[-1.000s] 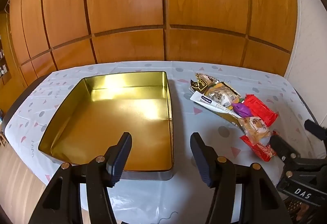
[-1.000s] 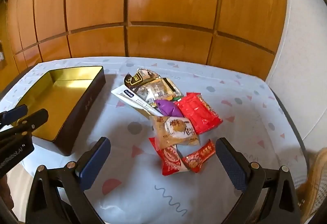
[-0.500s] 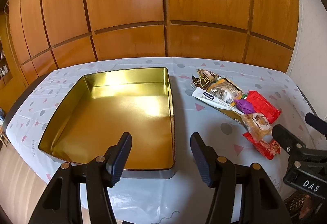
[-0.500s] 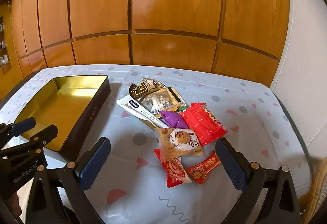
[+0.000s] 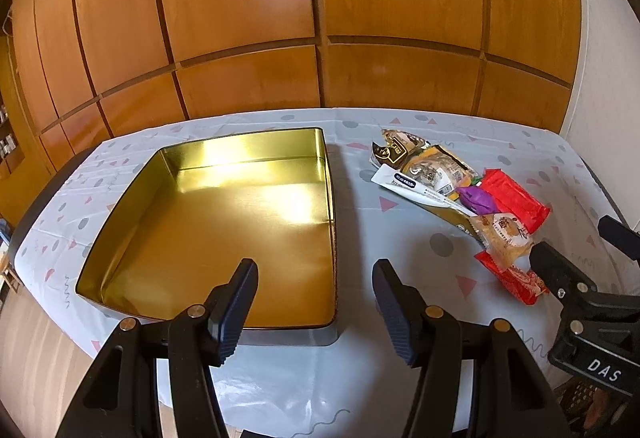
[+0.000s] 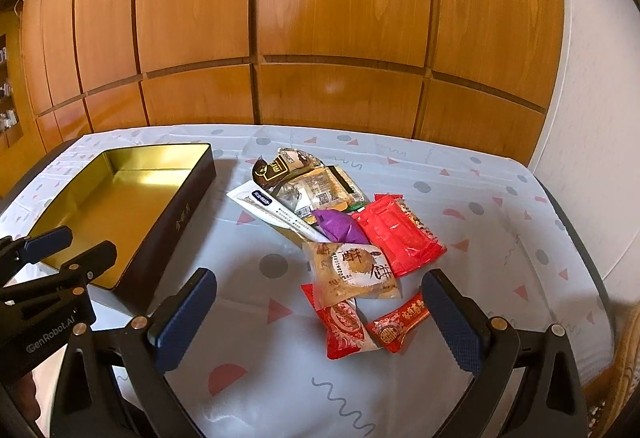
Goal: Organize snacks
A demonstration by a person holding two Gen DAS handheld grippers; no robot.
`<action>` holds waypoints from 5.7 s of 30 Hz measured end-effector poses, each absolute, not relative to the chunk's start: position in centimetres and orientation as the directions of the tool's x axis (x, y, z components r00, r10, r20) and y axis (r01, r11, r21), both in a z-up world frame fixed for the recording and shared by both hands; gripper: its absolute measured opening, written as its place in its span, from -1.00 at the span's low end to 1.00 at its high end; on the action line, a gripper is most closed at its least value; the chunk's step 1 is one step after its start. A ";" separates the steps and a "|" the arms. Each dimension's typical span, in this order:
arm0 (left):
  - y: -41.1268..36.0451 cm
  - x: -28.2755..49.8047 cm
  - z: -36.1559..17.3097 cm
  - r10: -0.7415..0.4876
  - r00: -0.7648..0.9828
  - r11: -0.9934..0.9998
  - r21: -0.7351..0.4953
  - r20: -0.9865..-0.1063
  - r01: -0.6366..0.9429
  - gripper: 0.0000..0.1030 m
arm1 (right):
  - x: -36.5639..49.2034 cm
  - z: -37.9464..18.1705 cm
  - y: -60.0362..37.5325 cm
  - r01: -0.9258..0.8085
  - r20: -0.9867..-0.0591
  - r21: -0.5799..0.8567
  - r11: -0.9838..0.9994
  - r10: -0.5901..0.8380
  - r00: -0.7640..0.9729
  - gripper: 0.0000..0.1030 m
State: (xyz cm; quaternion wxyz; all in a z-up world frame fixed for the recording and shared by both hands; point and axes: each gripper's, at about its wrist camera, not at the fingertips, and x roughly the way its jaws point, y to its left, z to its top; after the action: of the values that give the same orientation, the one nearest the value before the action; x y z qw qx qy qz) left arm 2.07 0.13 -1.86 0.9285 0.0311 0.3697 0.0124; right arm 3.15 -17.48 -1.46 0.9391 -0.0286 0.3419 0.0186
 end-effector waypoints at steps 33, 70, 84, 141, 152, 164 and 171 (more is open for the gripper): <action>0.4 2.2 -2.2 0.041 0.715 0.998 0.058 -0.698 -0.001 0.19 | 3.9 -2.0 -17.3 -0.048 -0.653 -0.042 0.998 0.009 0.757 1.00; -0.5 2.4 -2.0 -0.118 0.689 0.992 -0.054 -0.715 0.114 0.21 | 7.1 1.0 -20.2 -0.105 -0.627 -0.058 0.993 0.045 0.778 1.00; -1.6 6.4 -0.9 -0.284 0.576 0.953 -0.163 -0.766 0.254 0.04 | 18.7 0.3 -32.4 -0.049 -0.720 0.061 0.997 0.078 0.690 1.00; -5.5 17.0 -4.0 -0.374 0.456 0.924 -0.364 -0.808 0.113 -0.40 | 19.7 -2.4 -34.8 0.023 -0.792 0.209 0.978 0.155 0.590 0.99; -7.1 22.7 -8.3 -0.231 0.437 0.963 -0.268 -0.869 -0.025 -0.21 | 19.7 -1.6 -34.1 -0.025 -0.772 0.230 0.973 0.198 0.604 0.99; -7.1 20.6 -7.5 -0.290 0.476 0.956 -0.274 -0.830 0.105 -0.59 | 20.0 -2.0 -32.4 -0.104 -0.787 0.183 0.978 0.209 0.580 0.96; -5.0 15.9 -3.3 -0.381 0.509 0.925 -0.312 -0.772 0.219 -0.62 | 20.2 -3.1 -32.7 -0.090 -0.817 0.188 0.978 0.206 0.538 0.57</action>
State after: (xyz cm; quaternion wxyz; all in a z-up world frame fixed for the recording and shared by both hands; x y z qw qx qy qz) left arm 15.85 -5.02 -3.32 0.8644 -0.0874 0.4639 -0.1734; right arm 20.25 -32.74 -3.12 0.8748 0.0616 0.4730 0.0847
